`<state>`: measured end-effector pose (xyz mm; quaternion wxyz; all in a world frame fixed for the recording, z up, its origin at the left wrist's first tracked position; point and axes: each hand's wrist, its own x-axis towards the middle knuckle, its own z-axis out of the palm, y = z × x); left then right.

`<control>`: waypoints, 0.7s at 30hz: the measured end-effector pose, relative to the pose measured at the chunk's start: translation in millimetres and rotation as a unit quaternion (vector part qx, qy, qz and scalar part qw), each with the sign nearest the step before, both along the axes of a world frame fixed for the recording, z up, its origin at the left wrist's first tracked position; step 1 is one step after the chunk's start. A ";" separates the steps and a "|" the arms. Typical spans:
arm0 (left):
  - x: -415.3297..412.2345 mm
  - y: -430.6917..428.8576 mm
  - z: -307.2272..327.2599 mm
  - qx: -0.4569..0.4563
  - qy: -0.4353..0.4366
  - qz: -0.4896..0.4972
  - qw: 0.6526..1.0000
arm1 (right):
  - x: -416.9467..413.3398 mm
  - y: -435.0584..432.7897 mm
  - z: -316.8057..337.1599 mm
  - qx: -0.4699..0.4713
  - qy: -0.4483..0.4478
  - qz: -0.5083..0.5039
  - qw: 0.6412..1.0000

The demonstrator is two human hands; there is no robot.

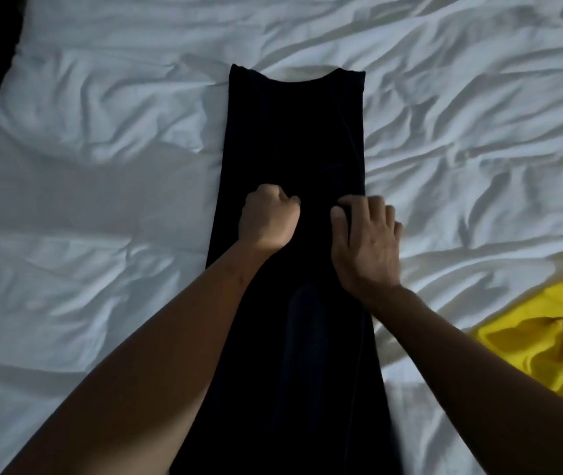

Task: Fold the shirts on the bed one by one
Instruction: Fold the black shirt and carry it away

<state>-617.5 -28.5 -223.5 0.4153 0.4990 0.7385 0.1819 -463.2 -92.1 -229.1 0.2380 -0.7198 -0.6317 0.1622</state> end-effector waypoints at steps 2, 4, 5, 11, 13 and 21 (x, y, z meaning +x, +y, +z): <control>-3.1 -3.9 -0.1 0.040 0.041 -0.001 0.998 | 0.3 37.8 1.6 0.036 0.022 -0.026 0.999; -5.0 -5.6 -0.8 0.149 0.124 -0.002 0.981 | 0.2 77.9 3.6 0.032 0.038 -0.030 0.998; -6.3 -4.4 -3.5 0.216 0.167 -0.015 0.962 | -0.5 96.7 4.8 0.009 0.043 -0.027 0.999; -19.4 18.7 -50.5 0.250 0.312 -0.132 0.907 | -3.9 184.4 2.8 -0.116 0.102 -0.052 0.987; -23.0 17.7 -66.4 0.251 0.319 -0.153 0.901 | -4.4 199.5 2.2 -0.131 0.126 -0.061 0.981; -22.4 20.0 -83.2 0.234 0.336 -0.171 0.896 | -2.5 238.0 -11.7 -0.157 0.252 -0.075 0.952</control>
